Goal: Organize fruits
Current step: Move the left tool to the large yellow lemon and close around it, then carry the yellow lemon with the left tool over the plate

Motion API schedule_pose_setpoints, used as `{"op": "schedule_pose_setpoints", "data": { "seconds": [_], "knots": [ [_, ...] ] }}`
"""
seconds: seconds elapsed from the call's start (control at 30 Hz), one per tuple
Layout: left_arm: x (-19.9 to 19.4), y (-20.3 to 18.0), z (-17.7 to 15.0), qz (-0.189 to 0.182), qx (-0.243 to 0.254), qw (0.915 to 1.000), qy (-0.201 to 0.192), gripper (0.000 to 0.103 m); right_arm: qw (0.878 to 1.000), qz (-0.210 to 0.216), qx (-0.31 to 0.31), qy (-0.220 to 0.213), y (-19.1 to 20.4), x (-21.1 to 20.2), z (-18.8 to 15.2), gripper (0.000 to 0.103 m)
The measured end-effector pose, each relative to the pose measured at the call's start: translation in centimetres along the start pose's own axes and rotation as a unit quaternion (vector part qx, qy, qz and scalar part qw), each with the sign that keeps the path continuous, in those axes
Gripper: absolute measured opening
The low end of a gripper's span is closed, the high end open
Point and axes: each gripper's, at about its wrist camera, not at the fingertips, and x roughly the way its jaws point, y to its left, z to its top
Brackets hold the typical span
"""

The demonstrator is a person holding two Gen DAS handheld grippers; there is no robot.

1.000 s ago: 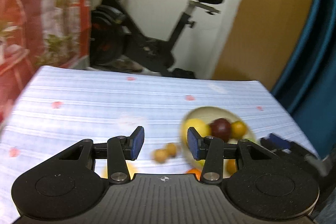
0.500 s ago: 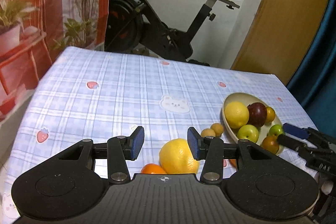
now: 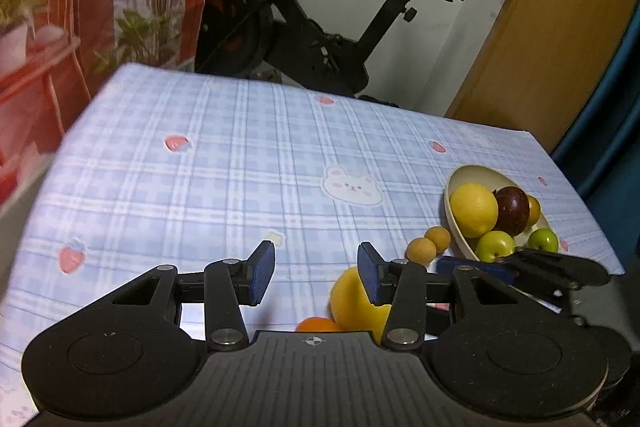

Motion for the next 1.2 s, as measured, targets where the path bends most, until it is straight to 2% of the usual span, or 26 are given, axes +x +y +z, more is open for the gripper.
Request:
{"op": "schedule_pose_setpoints", "data": {
  "seconds": [0.13, 0.27, 0.5, 0.67, 0.8, 0.97, 1.2],
  "knots": [
    [1.1, -0.2, -0.3, -0.020, -0.014, 0.9996, 0.016, 0.049, 1.000, 0.002, 0.009, 0.011, 0.3, 1.7, 0.4, 0.057],
    [1.7, -0.7, -0.4, -0.025, -0.006, 0.9994, 0.024, 0.055, 0.999, 0.011, 0.025, 0.016, 0.1, 2.2, 0.3, 0.057],
    [2.4, -0.9, -0.8, -0.042, -0.007, 0.9984, 0.038, 0.056, 0.998, 0.036, 0.051, 0.030, -0.1, 3.0, 0.0, 0.058],
    [2.1, -0.5, -0.9, -0.044, -0.010, 0.9982, 0.039, 0.057, 0.995, 0.049, 0.082, 0.036, -0.6, 3.4, -0.3, 0.058],
    [1.9, -0.6, -1.2, -0.036, -0.016, 0.9985, 0.039, 0.065, 0.993, 0.060, 0.097, 0.039, -0.8, 3.5, -0.6, 0.057],
    [2.1, -1.1, -2.3, -0.054, -0.030, 0.9972, 0.042, 0.065, 0.990, 0.067, 0.117, 0.033, -1.1, 2.8, -1.5, 0.057],
    [2.4, -2.8, -2.9, -0.041, -0.007, 0.9980, 0.048, 0.063, 0.989, 0.068, 0.131, 0.021, -1.5, 1.6, -2.1, 0.055]
  ]
}}
